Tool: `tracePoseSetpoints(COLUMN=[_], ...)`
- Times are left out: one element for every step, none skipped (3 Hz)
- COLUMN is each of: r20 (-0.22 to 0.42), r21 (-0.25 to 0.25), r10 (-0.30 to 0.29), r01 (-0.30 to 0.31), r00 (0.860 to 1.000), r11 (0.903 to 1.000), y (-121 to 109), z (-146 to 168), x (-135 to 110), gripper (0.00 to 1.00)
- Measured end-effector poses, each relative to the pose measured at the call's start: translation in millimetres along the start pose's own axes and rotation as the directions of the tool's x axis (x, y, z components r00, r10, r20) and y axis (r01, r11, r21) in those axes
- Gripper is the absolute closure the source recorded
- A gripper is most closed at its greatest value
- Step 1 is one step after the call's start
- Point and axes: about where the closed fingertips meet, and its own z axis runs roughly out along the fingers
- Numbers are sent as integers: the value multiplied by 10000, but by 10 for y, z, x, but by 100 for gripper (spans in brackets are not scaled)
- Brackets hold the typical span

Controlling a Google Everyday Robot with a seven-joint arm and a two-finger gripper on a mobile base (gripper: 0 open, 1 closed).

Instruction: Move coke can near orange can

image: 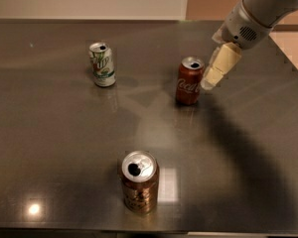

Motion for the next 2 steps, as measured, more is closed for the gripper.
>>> tracePoseSetpoints(r20=[249,411], r21=[-485,-825], r10=[-111,-164], r01=[123,198], r00=[9996,9990], r11=[9987,9964], y=[21,41], z=[152,251], x=[-92,-145], gripper=[0,0])
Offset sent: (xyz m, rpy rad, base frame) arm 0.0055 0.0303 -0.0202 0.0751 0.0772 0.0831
